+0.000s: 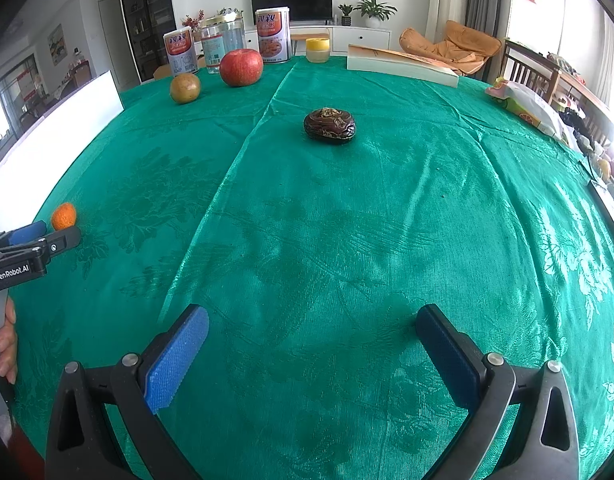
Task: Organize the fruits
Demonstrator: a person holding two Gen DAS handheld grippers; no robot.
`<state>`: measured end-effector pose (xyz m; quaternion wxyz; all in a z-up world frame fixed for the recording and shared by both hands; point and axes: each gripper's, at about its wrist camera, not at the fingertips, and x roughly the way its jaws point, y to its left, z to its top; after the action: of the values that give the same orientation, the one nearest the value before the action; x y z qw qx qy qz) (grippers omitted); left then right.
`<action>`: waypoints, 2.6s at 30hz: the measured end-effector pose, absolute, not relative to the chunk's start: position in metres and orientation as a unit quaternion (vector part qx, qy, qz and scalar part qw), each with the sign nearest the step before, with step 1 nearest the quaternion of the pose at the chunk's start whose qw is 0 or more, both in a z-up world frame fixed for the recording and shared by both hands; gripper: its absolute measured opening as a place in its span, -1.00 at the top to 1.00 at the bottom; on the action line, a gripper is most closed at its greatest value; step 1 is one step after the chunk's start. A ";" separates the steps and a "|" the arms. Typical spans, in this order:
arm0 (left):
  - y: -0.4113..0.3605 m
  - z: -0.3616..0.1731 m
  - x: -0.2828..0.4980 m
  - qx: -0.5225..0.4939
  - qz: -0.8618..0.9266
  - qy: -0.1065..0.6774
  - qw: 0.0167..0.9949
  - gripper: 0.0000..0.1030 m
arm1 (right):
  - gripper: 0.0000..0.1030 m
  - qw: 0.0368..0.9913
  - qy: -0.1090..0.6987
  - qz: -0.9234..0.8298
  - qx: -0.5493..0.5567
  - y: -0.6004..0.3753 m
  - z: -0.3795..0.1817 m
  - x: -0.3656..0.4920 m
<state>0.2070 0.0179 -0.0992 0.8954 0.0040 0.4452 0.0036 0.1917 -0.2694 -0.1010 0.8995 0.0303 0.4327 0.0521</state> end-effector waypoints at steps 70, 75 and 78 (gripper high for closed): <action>0.031 -0.093 0.204 -0.016 -0.072 0.449 0.890 -0.92 | -0.26 0.867 0.446 0.213 0.068 -0.252 -0.083 0.170; 0.016 -0.083 0.211 0.019 -0.074 0.437 0.896 -0.90 | -0.32 0.858 0.445 0.253 0.046 -0.238 -0.089 0.163; -0.002 -0.091 0.213 0.065 -0.079 0.445 0.890 -0.10 | -0.32 0.857 0.441 0.266 0.034 -0.226 -0.088 0.160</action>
<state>0.2133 -0.0017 -0.0905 0.8896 0.0651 0.4452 -0.0790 0.1596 -0.2265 -0.0883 0.8567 0.0341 0.4409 0.2655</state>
